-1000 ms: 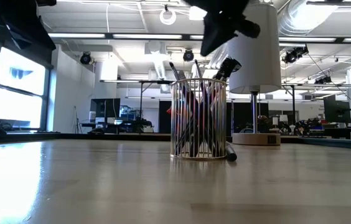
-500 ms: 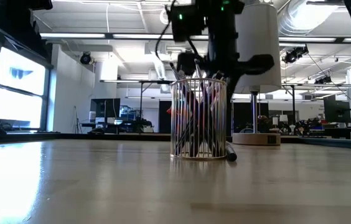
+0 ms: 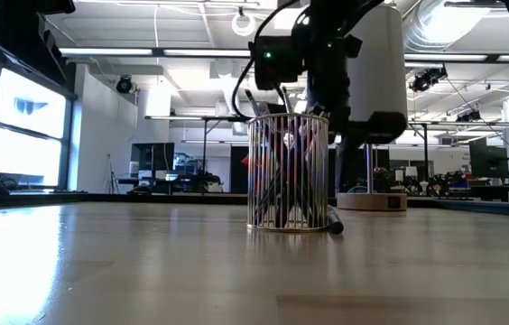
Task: Put items in baskets/containers
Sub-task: Put the powder brush into the mesh organizer
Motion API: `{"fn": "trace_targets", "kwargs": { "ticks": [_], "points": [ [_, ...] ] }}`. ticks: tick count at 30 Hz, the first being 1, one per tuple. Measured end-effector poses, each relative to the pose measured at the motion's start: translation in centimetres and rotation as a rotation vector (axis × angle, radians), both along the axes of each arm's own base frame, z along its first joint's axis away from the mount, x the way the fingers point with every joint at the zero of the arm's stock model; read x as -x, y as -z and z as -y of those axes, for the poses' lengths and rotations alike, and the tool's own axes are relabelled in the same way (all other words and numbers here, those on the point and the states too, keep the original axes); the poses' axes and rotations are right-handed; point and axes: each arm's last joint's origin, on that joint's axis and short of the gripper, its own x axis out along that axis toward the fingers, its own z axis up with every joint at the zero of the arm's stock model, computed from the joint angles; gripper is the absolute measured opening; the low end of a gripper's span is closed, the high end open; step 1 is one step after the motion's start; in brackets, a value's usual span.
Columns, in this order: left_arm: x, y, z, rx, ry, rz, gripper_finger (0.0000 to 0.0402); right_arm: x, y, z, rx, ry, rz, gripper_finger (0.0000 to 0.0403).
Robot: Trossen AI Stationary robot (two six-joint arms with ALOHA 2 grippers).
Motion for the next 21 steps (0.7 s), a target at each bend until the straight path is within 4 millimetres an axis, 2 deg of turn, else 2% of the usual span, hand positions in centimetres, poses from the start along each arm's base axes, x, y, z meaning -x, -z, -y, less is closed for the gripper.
{"fn": "trace_targets", "kwargs": {
  "ticks": [5, 9, 15, 21],
  "points": [
    [0.0, 0.0, 0.1, 0.021, 0.015, -0.008, 0.0000, 0.4, 1.5, -0.5, -0.022, 0.027, 0.001, 0.0151],
    [0.0, 0.0, 0.1, 0.025, 0.019, -0.010, 0.0000, 0.7, 2.4, -1.1, -0.041, 0.037, -0.007, 0.0156],
    [0.0, 0.0, 0.1, 0.024, 0.018, -0.010, 0.0000, 0.5, 3.5, -1.6, -0.023, 0.043, 0.063, 0.0148],
    [0.0, 0.0, 0.1, 0.030, 0.014, -0.009, 0.0000, 0.9, 3.9, -1.8, -0.010, 0.051, 0.053, 0.0126]
  ]
}}
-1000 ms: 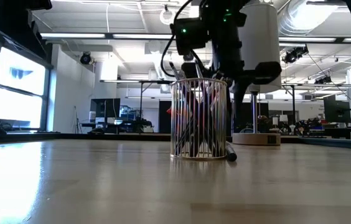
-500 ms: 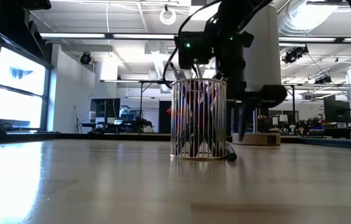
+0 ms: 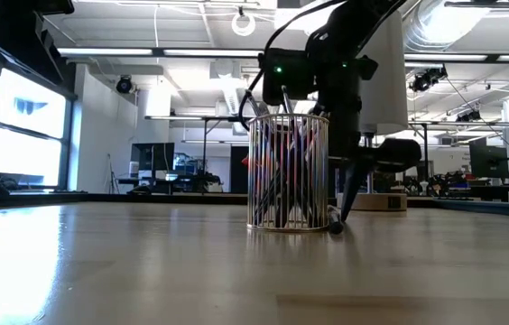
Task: Put items in baskets/containers
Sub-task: Put the powder brush into the mesh organizer
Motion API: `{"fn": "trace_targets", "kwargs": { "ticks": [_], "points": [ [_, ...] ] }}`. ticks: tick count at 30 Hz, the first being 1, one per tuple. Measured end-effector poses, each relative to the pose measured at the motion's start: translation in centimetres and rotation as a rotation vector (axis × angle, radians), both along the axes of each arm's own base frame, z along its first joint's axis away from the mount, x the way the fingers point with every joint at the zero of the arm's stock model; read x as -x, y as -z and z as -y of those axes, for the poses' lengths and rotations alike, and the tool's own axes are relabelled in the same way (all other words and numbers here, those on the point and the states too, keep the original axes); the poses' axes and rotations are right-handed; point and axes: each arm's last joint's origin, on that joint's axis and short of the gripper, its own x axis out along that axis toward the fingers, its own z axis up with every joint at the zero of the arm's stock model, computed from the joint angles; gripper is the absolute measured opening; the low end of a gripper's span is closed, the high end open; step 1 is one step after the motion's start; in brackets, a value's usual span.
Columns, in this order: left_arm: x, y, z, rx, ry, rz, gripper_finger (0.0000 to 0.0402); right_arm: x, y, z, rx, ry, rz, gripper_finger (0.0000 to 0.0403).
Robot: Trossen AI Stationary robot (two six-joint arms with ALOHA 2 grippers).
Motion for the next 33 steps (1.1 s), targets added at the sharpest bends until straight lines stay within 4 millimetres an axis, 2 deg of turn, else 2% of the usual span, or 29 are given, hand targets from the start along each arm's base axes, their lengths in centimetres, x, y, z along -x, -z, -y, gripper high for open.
{"fn": "trace_targets", "kwargs": {
  "ticks": [13, 19, 28, 33],
  "points": [
    [0.0, 0.0, 0.0, 0.009, 0.006, -0.003, 0.0000, 0.1, 0.1, -0.3, 0.082, -0.064, -0.008, 0.0010],
    [0.0, 0.0, 0.0, 0.009, 0.006, -0.003, 0.0000, 0.1, 0.1, -1.0, 0.103, -0.161, -0.002, 0.0018],
    [0.0, 0.0, 0.0, 0.032, -0.012, 0.001, 0.0000, 0.3, 0.0, -1.0, 0.102, -0.272, -0.014, 0.0008],
    [0.0, 0.0, 0.1, 0.050, -0.028, 0.004, 0.0000, 1.4, -1.3, -1.1, 0.147, -0.295, -0.058, 0.0004]
  ]
}}
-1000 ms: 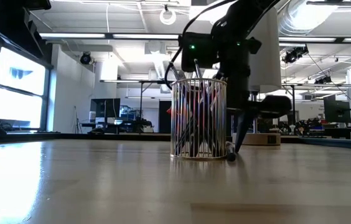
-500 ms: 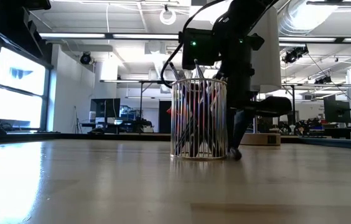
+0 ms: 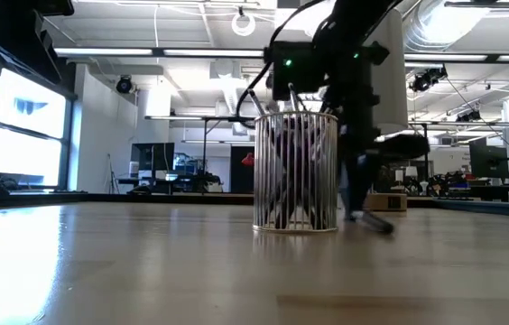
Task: Put items in baskets/containers
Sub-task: Put the powder brush into the mesh organizer
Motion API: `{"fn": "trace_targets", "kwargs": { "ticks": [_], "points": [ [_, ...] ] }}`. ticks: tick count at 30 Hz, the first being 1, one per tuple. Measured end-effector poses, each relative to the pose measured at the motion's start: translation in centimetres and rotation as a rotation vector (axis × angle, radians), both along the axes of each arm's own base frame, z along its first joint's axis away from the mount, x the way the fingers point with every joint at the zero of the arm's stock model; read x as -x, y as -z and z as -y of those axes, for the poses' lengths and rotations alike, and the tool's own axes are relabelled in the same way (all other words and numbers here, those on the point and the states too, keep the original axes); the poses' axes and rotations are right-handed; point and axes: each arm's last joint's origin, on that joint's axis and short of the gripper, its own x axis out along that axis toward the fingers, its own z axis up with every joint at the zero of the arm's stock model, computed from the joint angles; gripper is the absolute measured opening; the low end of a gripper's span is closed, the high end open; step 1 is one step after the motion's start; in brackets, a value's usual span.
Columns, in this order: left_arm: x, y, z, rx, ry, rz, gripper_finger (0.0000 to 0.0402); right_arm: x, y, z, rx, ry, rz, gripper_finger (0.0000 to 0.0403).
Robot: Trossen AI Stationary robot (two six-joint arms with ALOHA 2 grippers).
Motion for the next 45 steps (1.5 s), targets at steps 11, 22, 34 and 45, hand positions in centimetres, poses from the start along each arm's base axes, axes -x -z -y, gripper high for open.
{"fn": "trace_targets", "kwargs": {
  "ticks": [11, 22, 34, 45],
  "points": [
    [0.0, 0.0, 0.0, 0.004, 0.001, 0.004, 0.0000, 4.4, -9.9, -0.9, 0.320, -0.025, 0.180, 0.0003],
    [0.0, 0.0, 0.0, -0.008, -0.010, 0.010, 0.0000, 6.5, -20.2, -4.2, 0.882, -0.226, 0.739, 0.0001],
    [-0.1, -0.1, 0.0, -0.017, -0.021, 0.024, 0.0000, 1.5, -20.8, -8.8, 1.217, -0.941, 0.954, 0.0001],
    [-0.2, -0.2, 0.0, -0.018, -0.017, 0.038, 0.0000, -0.4, -17.3, -11.5, 1.151, -0.997, 0.905, 0.0002]
  ]
}}
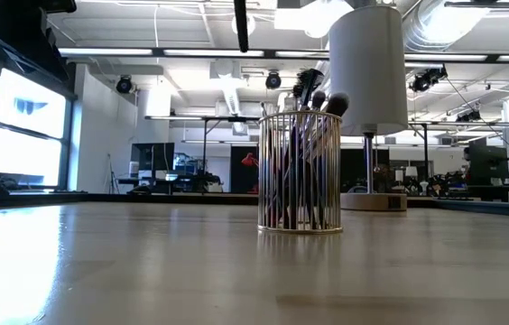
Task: Put items in baskets/containers
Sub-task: Put the powder brush into the mesh organizer
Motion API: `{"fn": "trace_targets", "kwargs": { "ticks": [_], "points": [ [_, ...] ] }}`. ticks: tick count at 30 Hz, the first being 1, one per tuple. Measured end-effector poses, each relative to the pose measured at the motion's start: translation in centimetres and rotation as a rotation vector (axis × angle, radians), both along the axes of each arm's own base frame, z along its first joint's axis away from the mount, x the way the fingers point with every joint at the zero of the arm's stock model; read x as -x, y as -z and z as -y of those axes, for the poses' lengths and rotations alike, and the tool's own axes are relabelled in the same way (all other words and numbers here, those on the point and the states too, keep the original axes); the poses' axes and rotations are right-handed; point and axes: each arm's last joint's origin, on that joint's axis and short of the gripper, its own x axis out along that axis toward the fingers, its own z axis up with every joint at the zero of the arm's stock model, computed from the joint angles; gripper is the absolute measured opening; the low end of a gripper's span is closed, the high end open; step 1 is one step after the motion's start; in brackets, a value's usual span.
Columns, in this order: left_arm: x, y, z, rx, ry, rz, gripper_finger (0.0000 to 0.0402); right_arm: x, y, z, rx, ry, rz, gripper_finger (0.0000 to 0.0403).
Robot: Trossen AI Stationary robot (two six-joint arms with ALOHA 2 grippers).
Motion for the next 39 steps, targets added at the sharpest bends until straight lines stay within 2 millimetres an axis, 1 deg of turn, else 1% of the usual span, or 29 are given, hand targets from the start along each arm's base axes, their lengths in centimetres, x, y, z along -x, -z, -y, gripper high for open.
{"fn": "trace_targets", "kwargs": {
  "ticks": [5, 11, 14, 20, 23, 27, 34, 39],
  "points": [
    [-0.1, -0.1, 0.0, 0.004, 0.000, 0.009, 0.0000, 0.1, 0.1, -0.4, -0.021, -0.009, -0.004, 0.0002],
    [-0.1, -0.1, 0.0, -0.011, -0.014, 0.015, 0.0000, 0.1, 1.0, -0.4, -0.063, -0.003, -0.036, 0.0003],
    [-0.1, -0.1, 0.0, -0.012, -0.015, 0.015, 0.0000, 0.4, 2.5, -0.6, -0.082, 0.000, -0.016, 0.0002],
    [-0.1, -0.1, 0.0, -0.009, -0.012, 0.014, 0.0000, 1.7, 6.7, -0.8, -0.110, 0.085, 0.029, 0.0002],
    [-0.1, -0.1, 0.0, -0.004, -0.007, 0.011, 0.0000, 2.3, 7.5, -0.8, -0.084, 0.126, 0.082, 0.0002],
    [-0.1, -0.1, 0.0, -0.004, -0.007, 0.011, 0.0000, 3.0, 9.0, -0.6, -0.084, 0.149, 0.081, 0.0002],
    [-0.1, -0.1, 0.0, -0.002, -0.005, 0.010, 0.0000, 4.0, 11.3, -0.2, -0.169, 0.160, 0.048, 0.0002],
    [0.0, 0.0, 0.0, -0.004, -0.005, 0.007, 0.0000, 4.2, 12.2, 0.2, -0.284, 0.081, 0.020, 0.0015]
  ]
}}
